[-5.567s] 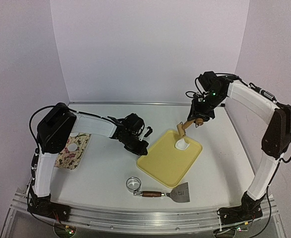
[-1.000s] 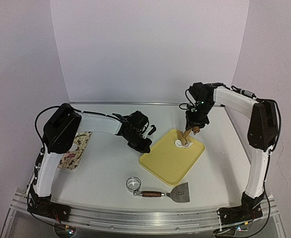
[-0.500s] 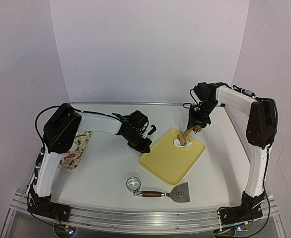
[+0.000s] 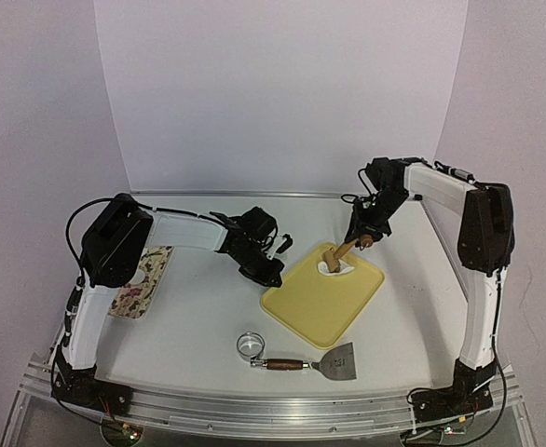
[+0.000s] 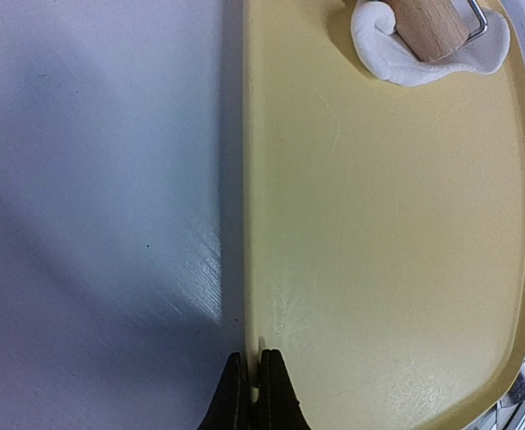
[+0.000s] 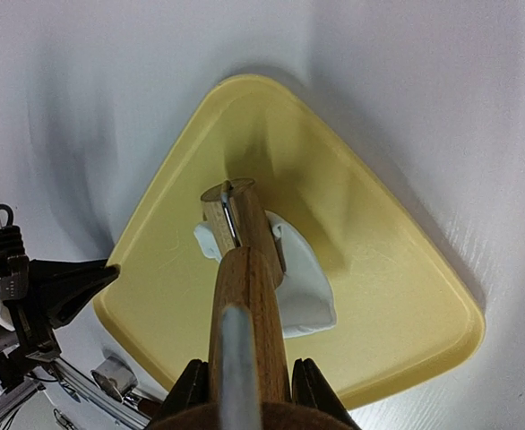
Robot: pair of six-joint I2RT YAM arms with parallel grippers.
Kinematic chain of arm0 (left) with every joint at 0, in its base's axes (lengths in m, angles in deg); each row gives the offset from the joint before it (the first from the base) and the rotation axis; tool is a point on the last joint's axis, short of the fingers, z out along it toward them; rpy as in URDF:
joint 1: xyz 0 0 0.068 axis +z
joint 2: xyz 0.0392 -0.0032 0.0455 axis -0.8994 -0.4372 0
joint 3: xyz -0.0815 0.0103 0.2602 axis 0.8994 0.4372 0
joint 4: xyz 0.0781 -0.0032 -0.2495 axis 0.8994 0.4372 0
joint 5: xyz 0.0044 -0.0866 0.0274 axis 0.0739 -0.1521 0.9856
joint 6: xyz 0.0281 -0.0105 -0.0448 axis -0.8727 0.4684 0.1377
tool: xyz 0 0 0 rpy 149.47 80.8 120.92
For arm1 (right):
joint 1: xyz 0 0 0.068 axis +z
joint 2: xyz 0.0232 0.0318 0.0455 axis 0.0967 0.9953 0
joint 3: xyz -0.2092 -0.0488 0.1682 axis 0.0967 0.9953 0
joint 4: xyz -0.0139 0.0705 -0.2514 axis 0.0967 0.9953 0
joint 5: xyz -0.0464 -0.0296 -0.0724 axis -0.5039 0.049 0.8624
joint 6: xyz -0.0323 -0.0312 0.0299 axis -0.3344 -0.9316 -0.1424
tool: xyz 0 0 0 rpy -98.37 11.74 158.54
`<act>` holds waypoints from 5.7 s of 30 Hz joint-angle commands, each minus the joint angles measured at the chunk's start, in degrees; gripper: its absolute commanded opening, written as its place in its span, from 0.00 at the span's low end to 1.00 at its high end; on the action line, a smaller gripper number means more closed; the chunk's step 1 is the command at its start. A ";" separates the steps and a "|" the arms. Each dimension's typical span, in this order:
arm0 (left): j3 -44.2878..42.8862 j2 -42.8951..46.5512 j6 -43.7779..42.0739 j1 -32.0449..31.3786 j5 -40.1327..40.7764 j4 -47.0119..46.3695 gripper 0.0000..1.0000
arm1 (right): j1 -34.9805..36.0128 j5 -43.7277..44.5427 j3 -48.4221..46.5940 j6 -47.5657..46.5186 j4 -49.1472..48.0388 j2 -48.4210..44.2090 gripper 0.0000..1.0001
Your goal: Roll out the dumpling wrappers from the dough
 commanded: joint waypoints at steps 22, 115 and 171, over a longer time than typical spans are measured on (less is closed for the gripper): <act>1.18 -4.86 0.24 0.24 1.77 1.44 0.00 | 3.19 4.64 12.00 2.63 -3.96 9.71 0.00; 11.18 -1.02 4.02 2.27 5.27 -1.92 0.00 | -8.70 5.88 34.99 -1.02 -4.37 -3.38 0.00; 11.74 -2.79 5.44 0.85 1.99 -4.84 0.00 | 1.86 11.85 21.48 6.99 -3.29 9.55 0.00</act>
